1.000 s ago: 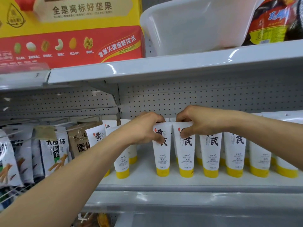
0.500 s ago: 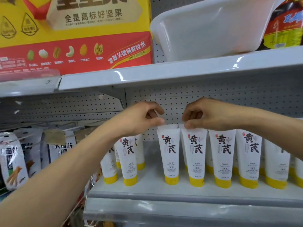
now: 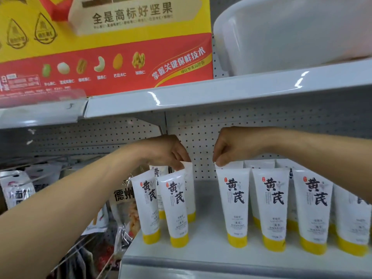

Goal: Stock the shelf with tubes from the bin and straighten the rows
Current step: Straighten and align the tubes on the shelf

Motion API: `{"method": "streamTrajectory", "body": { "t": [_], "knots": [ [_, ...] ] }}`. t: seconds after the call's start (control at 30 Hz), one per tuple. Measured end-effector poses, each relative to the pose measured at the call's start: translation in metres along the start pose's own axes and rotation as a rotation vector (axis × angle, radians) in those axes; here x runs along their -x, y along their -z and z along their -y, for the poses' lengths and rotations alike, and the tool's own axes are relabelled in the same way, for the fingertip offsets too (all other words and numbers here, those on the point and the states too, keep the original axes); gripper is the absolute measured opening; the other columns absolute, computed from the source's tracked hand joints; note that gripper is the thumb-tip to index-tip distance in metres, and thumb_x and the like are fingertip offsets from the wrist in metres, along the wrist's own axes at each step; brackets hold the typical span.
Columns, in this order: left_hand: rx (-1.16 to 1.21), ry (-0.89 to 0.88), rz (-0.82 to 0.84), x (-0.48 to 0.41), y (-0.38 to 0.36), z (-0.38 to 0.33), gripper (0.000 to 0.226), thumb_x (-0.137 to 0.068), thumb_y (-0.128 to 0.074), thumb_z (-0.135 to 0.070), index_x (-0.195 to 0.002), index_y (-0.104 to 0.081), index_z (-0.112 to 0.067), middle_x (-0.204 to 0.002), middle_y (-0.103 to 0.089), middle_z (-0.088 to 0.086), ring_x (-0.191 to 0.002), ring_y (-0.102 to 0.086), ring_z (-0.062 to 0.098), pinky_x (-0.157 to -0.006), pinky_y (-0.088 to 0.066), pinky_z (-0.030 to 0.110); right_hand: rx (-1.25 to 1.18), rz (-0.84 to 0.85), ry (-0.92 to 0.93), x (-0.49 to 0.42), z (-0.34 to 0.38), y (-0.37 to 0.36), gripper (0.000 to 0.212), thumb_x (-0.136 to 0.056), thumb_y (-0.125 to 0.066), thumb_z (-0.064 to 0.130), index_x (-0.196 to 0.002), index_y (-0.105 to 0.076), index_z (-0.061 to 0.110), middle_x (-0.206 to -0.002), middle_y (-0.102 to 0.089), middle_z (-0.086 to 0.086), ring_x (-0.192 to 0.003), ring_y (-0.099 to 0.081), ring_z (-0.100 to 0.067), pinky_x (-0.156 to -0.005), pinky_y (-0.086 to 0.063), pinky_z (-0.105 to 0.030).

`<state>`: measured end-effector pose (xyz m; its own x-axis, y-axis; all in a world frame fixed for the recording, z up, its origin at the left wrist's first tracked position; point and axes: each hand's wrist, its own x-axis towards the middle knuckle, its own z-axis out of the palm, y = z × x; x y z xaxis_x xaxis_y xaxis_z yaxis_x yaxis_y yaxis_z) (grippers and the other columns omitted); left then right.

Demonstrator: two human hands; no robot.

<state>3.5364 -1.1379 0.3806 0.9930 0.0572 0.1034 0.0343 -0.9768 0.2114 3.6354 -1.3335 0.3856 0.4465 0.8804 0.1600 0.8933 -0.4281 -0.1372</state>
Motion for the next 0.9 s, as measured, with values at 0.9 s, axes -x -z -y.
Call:
{"method": "streamTrajectory", "body": {
  "t": [0.9],
  "knots": [
    [0.179, -0.114, -0.071, -0.017, -0.021, -0.015, 0.011, -0.082, -0.076, -0.016, -0.091, -0.074, -0.021, -0.079, -0.073, -0.009, -0.057, -0.062, -0.008, -0.060, -0.048, 0.008, -0.003, 0.016, -0.023, 0.000, 0.003, -0.008, 0.009, -0.087, -0.068, 0.018, -0.088, -0.076, 0.015, -0.086, -0.075, 0.002, -0.086, -0.068, -0.016, -0.084, -0.054, -0.036]
  ]
}}
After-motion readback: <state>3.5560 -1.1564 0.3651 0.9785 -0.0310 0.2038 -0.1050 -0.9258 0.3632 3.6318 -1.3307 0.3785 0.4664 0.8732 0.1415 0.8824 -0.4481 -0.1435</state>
